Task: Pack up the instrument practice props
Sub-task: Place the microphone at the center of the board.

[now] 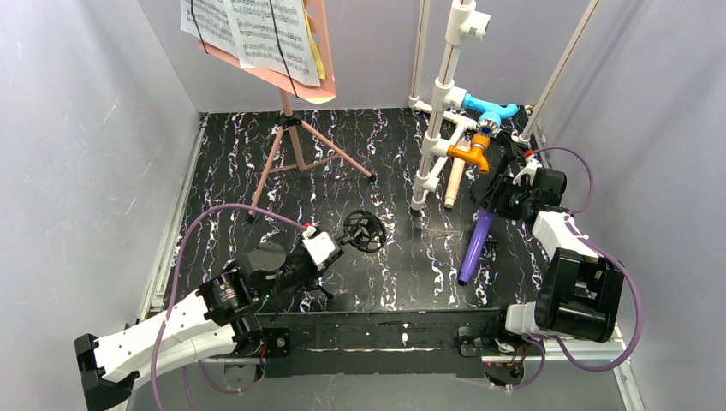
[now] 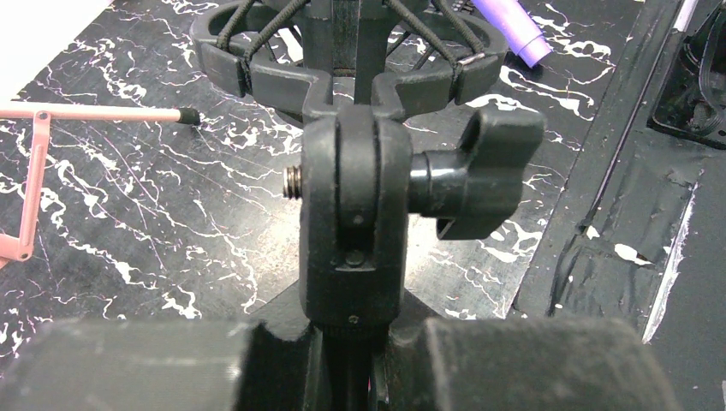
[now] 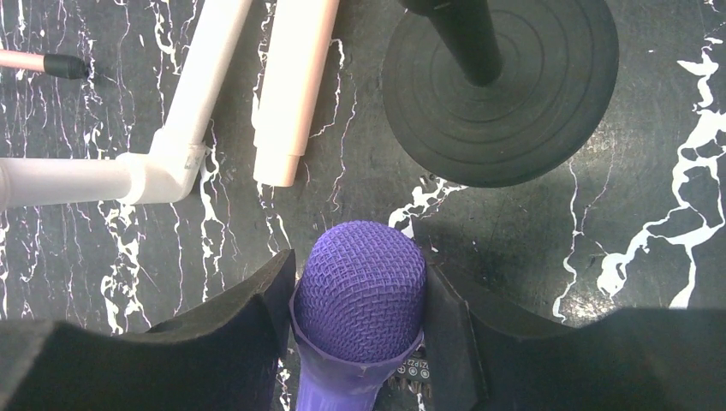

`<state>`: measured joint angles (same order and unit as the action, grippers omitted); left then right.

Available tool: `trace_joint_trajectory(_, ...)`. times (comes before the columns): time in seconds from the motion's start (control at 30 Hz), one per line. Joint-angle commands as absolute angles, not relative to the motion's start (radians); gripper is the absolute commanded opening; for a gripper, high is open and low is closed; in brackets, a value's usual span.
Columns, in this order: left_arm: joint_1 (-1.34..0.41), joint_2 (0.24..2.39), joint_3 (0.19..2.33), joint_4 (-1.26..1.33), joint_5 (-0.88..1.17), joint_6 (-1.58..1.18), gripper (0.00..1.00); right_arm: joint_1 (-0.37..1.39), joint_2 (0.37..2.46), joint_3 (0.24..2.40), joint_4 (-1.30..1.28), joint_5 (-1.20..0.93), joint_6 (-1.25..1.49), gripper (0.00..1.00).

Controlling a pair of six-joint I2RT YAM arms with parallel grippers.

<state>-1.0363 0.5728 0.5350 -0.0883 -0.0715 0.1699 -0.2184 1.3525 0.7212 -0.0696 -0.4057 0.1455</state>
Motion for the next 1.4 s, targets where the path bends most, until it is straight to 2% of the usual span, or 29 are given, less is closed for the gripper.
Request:
trace_joint_trajectory(0.0,-1.032,0.557,0.580,-0.040,-0.079,0.166,0.00,-0.216,1.325,0.706,-0.009,-0.405,0.115,0.50)
trace_joint_trajectory(0.53,-1.032,0.547,0.583,-0.050,-0.077,0.154,0.00,-0.216,1.362,0.699,-0.009,-0.381,0.130,0.76)
trace_joint_trajectory(0.77,-1.032,0.534,0.586,-0.063,-0.079,0.148,0.00,-0.234,1.286,0.692,-0.043,-0.412,0.094,0.83)
trace_joint_trajectory(1.07,-1.032,0.523,0.568,-0.042,-0.073,0.133,0.00,-0.256,1.082,0.654,-0.109,-0.588,0.002,0.85)
trace_joint_trajectory(1.37,-1.033,0.526,0.554,-0.015,-0.060,0.113,0.00,-0.259,1.073,0.673,-0.204,-0.663,-0.068,0.85)
